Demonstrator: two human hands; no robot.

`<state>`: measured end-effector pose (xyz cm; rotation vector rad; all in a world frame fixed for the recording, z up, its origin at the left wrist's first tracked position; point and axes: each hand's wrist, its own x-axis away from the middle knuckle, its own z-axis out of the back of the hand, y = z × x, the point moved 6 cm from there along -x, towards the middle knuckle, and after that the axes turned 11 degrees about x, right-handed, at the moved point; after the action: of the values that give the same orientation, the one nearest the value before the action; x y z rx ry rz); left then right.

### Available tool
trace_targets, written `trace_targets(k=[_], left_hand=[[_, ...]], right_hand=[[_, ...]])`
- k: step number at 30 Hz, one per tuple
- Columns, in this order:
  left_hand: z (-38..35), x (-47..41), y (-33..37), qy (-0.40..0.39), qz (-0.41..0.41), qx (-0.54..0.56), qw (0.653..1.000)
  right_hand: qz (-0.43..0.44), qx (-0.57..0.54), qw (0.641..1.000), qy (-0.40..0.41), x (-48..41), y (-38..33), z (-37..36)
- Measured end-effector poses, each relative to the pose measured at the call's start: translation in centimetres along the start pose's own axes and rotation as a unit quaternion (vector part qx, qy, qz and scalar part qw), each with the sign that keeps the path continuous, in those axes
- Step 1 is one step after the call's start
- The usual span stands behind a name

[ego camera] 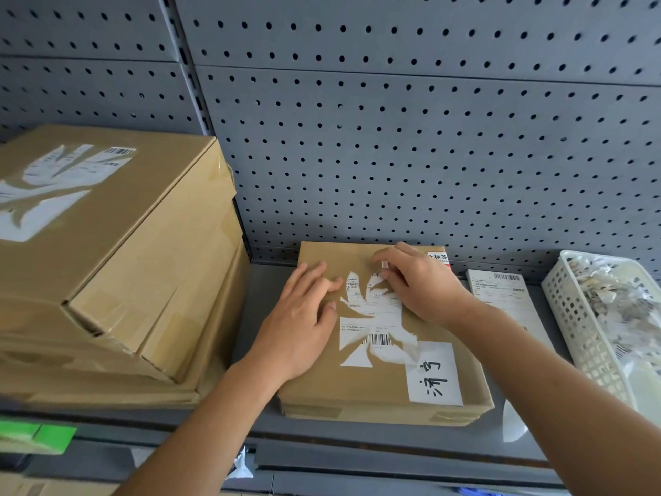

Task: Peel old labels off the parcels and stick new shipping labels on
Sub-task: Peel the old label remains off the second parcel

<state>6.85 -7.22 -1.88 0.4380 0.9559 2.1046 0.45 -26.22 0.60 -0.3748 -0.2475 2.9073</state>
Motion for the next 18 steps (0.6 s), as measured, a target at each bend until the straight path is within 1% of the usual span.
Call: trace_targets(k=[5, 8, 11, 14, 18], left_hand=[[0.0, 0.0, 0.0, 0.001, 0.002, 0.0, 1.0], [0.0, 0.1, 0.1, 0.001, 0.002, 0.0, 1.0], [0.0, 0.0, 0.1, 0.002, 0.002, -0.002, 1.0], [0.0, 0.0, 0.0, 0.003, 0.002, -0.002, 1.0], [0.0, 0.0, -0.1, 0.004, 0.001, -0.002, 1.0]], right_hand=[[-0.002, 0.007, 1.0, 0.014, 0.1, -0.1, -0.2], [-0.013, -0.019, 1.0, 0.009, 0.3, 0.1, -0.2], [-0.032, -0.088, 0.995, 0.021, 0.8, 0.3, 0.6], [-0.092, -0.198, 0.975, 0.027, 1.6, 0.3, 1.8], [-0.128, -0.255, 0.958, 0.011, 2.5, -0.1, 1.9]])
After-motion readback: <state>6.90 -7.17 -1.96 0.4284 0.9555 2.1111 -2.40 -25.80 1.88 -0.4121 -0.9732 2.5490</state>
